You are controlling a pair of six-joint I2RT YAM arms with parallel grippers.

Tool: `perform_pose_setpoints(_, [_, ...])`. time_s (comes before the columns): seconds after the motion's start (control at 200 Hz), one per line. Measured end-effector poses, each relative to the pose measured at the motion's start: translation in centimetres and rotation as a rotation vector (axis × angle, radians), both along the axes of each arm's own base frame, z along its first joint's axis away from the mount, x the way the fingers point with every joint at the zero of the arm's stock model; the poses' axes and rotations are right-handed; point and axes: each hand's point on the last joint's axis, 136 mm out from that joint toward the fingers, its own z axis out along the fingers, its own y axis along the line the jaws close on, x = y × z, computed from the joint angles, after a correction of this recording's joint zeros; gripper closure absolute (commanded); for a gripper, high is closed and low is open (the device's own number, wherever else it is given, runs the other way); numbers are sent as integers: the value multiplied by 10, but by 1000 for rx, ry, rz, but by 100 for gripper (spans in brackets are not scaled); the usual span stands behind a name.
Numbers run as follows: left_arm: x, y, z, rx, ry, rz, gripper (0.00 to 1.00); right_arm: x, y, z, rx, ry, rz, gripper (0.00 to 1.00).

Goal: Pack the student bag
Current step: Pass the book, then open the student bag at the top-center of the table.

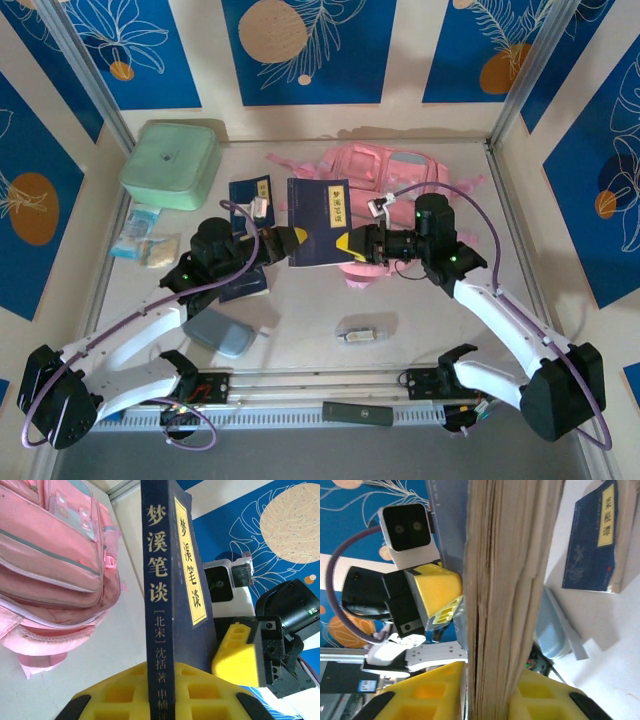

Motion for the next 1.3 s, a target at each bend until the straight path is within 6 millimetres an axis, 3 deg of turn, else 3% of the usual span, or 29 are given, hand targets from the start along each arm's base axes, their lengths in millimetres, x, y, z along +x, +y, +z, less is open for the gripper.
perform_pose_setpoints(0.055, [0,-1,1,2,1,-1,99,0,-2,-1,-8,11,-4,95])
perform_pose_setpoints(0.125, [1,-2,4,11,-3,-3,75,2,-4,1,-16,6,-6,100])
perform_pose_setpoints(0.23, [0,-2,7,44,-26,-8,60,7,-13,2,-30,14,-30,100])
perform_pose_setpoints(0.405, [3,6,5,184,-70,9,51,20,-42,-6,-99,52,-125,100])
perform_pose_setpoints(0.525, [6,14,16,317,-152,13,42,25,-66,-12,-149,82,-198,100])
perform_pose_setpoints(0.655, [18,9,21,454,-274,-30,36,28,-98,-21,-188,126,-302,100])
perform_pose_setpoints(0.98, [67,-36,-55,734,-388,-268,23,31,-172,-43,-271,253,-569,100])
perform_pose_setpoints(1.12, [82,-57,-71,762,-444,-359,20,34,-199,-46,-295,273,-665,100])
perform_pose_setpoints(1.301, [101,-85,-92,814,-539,-451,16,35,-216,-49,-326,280,-732,100])
